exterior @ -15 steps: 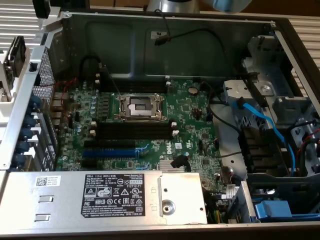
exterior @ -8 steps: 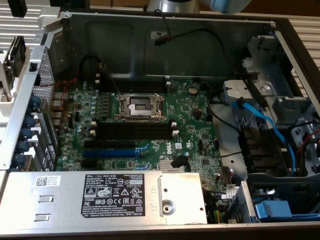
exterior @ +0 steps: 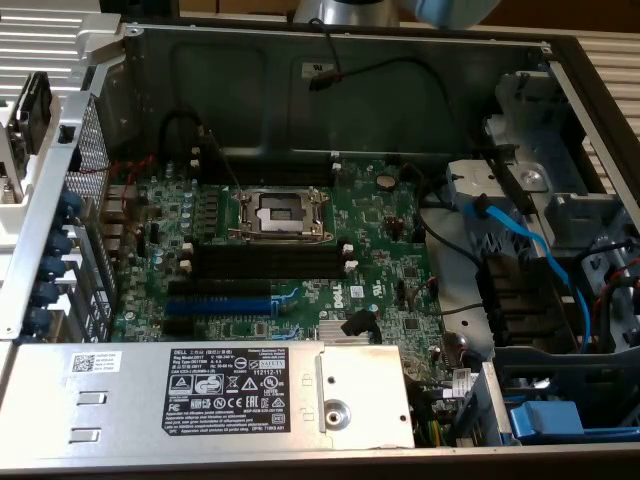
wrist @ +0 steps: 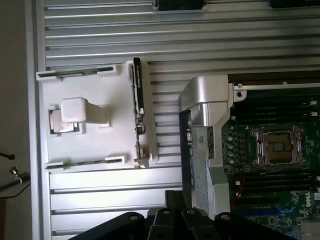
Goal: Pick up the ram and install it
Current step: 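Reach for the ram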
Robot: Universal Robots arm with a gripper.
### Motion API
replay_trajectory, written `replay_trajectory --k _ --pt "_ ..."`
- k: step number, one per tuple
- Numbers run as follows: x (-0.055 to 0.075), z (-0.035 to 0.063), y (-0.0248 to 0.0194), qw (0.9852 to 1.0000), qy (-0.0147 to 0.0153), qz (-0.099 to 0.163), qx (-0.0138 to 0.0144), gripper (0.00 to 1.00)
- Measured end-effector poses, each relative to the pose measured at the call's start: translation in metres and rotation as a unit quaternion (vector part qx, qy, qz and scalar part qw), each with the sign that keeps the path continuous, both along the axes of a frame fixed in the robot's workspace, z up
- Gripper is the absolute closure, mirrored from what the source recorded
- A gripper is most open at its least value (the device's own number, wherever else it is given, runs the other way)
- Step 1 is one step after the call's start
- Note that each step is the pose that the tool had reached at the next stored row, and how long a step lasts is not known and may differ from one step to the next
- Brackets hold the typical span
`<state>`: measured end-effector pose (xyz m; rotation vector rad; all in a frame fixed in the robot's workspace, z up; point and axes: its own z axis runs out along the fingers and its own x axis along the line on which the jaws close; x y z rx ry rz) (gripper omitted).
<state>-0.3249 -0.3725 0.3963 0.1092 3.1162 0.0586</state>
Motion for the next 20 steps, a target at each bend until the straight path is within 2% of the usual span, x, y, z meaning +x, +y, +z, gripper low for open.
replay_trajectory --k 15,17,20 --pt "-0.068 0.0 0.0016 1.0 0.0 0.0 0.0 0.9" --pt "-0.077 0.0 0.003 1.0 0.0 0.0 0.0 0.9" --pt "-0.088 0.0 0.0087 1.0 0.0 0.0 0.0 0.9"
